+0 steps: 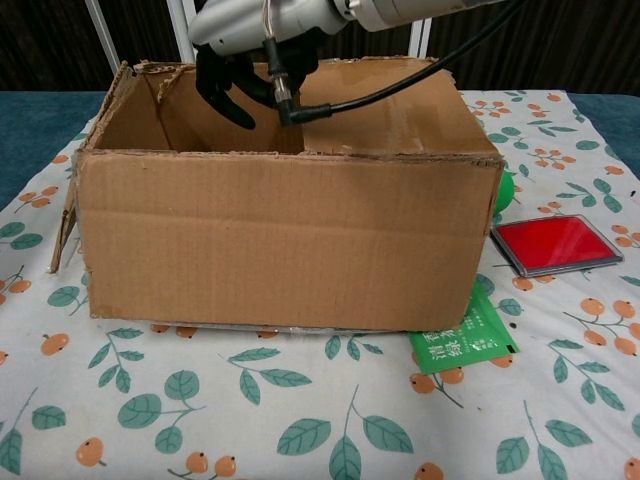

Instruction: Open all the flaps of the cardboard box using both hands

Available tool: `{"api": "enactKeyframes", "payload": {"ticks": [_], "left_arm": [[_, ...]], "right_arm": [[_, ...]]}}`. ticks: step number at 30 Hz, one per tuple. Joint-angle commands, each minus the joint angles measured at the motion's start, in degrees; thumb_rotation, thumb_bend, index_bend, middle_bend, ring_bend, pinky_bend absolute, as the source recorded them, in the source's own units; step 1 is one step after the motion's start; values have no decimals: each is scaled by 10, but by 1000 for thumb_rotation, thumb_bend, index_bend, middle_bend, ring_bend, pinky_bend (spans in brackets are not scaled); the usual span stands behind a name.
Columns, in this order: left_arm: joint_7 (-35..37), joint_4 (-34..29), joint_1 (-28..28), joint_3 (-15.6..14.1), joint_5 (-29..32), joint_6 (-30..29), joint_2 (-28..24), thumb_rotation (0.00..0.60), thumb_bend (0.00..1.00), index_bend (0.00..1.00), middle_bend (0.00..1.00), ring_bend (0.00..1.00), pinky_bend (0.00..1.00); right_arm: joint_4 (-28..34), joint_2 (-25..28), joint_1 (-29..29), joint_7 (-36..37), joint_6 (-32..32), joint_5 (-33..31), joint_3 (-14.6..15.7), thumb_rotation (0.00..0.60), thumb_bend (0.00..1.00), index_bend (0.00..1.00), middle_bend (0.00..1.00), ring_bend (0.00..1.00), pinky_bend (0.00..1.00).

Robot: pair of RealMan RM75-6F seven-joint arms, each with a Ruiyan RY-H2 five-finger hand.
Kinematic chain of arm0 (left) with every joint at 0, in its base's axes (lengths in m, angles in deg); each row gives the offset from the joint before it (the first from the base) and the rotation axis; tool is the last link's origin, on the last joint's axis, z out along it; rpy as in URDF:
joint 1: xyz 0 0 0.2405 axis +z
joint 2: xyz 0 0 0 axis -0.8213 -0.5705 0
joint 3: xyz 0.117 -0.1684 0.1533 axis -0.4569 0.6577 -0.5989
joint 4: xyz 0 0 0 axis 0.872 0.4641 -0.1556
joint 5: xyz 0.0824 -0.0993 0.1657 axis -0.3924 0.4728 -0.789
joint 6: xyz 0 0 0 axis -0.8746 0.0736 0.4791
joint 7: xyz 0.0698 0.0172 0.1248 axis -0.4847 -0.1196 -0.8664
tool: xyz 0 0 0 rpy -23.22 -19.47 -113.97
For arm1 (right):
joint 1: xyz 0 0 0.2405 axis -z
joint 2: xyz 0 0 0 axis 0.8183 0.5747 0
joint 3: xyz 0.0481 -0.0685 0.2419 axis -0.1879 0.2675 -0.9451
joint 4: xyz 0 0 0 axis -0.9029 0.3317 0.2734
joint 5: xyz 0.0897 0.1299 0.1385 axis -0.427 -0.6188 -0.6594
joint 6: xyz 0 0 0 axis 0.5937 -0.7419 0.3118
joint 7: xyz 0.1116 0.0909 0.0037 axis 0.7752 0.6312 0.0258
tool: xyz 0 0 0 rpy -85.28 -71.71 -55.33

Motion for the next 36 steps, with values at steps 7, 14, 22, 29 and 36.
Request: {"api": "enactKeyframes", "payload": {"ticks": [7,14,22,29,36], "left_arm": [[5,-2,2,8,6,13,0,600,212,0,0,0,0],[9,-4,3,12,4,19,-2,600,212,0,0,0,0],[16,-5,5,14,-3,23,-3,600,213,0,0,0,0],[20,-8,7,17,-5,26,-4,600,213,0,0,0,0],[24,-10,9,19,-8,28,-5,600,213,0,0,0,0]], "right_arm": [[-51,-17,-39,38,-18,55,33,600,1000,600,440,313,318],[-81,-16,-58,57,-14,96,59,600,1000,663,503,356,318],[-92,-4,-79,58,-12,146,98,600,1000,726,560,400,318],[-90,12,-101,69,-11,176,119,600,1000,742,573,408,318],[-76,38,-121,67,-21,191,130,600,1000,748,579,416,318]]}}
